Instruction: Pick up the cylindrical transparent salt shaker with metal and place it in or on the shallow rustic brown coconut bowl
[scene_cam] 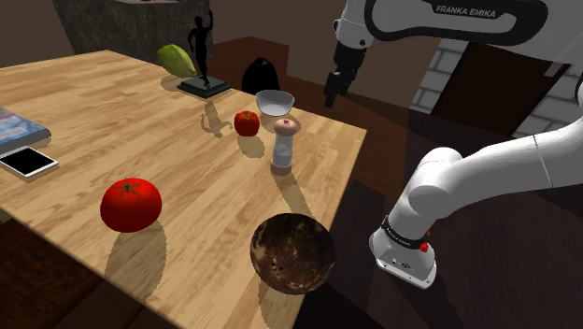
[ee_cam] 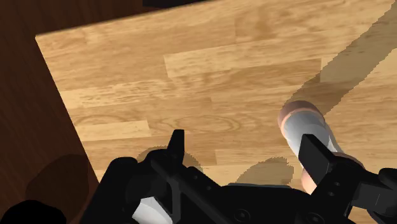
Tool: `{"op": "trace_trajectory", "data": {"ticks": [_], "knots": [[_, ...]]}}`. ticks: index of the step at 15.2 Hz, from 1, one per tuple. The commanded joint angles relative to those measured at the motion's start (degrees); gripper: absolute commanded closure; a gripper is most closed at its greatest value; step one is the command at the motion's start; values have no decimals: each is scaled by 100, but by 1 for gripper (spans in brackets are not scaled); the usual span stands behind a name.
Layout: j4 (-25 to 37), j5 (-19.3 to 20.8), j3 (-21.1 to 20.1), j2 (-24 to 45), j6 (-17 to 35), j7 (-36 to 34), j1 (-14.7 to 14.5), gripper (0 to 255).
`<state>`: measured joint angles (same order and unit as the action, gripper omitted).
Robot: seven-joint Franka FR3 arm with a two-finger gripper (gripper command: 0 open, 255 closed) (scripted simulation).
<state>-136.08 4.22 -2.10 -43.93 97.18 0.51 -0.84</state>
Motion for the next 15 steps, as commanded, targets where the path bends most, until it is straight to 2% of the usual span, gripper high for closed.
{"op": "trace_trajectory", "data": {"ticks": [1,12,15], "knots": [[0,0,0,0,0,0,0,0],[1242,-717,-652,2183,76,-410,-517,0],[999,-725,-659,2168,305,-407,-522,0]]}}
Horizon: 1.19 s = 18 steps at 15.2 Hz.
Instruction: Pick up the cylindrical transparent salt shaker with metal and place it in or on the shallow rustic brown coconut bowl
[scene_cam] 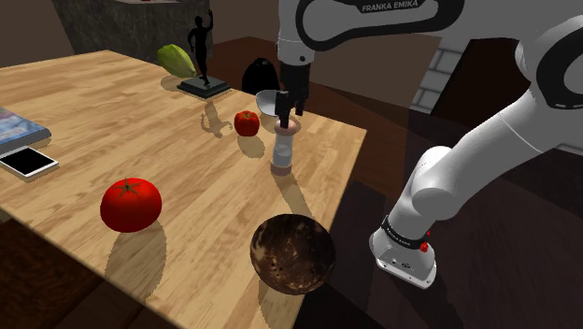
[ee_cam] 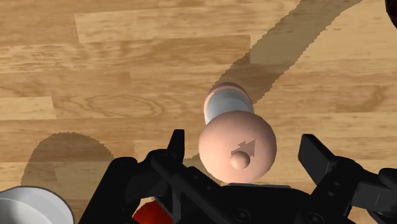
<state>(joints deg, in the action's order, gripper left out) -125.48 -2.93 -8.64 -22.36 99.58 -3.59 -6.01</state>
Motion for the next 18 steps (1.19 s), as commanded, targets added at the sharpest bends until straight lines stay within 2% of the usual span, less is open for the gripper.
{"op": "trace_trajectory", "data": {"ticks": [1,5,13,14,18], "knots": [[-140,-12,-7,8,142,3,-7,0],[-415,-20,-16,9,417,6,-12,0],[-413,-20,-16,11,417,6,-12,0],[-413,-20,-16,11,417,6,-12,255],[-413,-19,-15,10,416,7,-11,255]]}}
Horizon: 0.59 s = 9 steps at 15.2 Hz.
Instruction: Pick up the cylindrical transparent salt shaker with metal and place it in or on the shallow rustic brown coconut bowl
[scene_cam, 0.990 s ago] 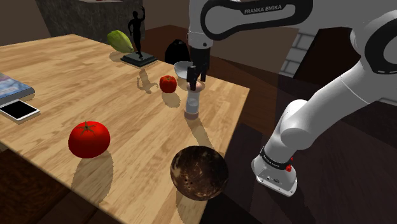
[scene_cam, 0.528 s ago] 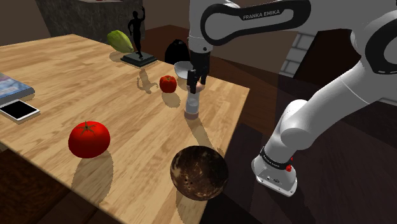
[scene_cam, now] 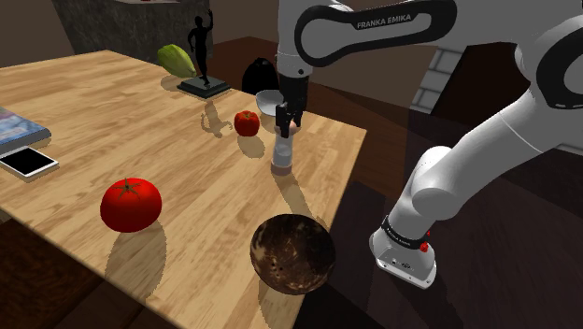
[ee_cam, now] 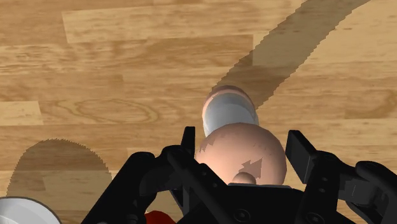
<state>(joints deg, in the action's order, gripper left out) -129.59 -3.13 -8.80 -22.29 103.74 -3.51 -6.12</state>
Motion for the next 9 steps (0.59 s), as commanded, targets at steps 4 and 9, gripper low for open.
{"op": "trace_trajectory", "data": {"ticks": [4,9], "knots": [[-2,0,0,3,-1,-1,0,255],[282,6,13,-23,-310,-1,5,255]]}}
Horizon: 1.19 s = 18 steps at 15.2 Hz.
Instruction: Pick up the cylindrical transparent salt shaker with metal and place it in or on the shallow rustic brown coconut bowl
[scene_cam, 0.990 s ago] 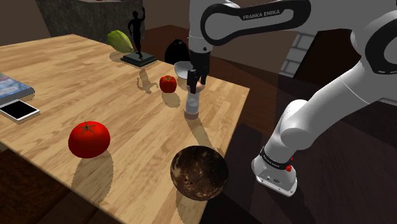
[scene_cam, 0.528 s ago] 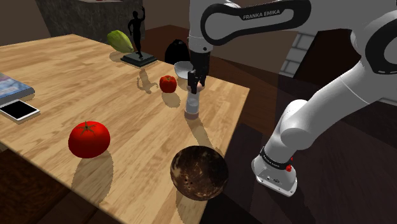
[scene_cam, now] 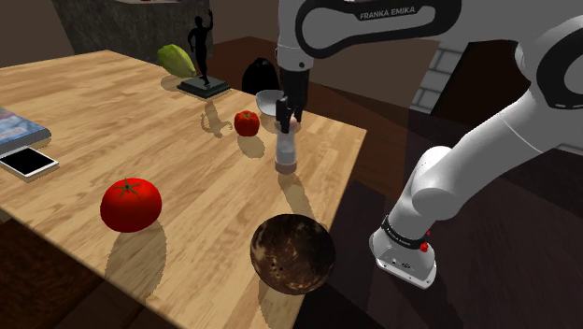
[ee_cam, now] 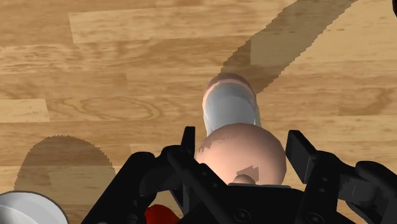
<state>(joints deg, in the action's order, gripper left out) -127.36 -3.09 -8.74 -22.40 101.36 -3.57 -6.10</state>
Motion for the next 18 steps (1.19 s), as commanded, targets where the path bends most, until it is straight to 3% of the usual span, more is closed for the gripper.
{"op": "trace_trajectory", "data": {"ticks": [1,18], "knots": [[133,4,10,-15,-150,5,4,255],[1570,44,46,120,-1452,-12,29,255]]}}
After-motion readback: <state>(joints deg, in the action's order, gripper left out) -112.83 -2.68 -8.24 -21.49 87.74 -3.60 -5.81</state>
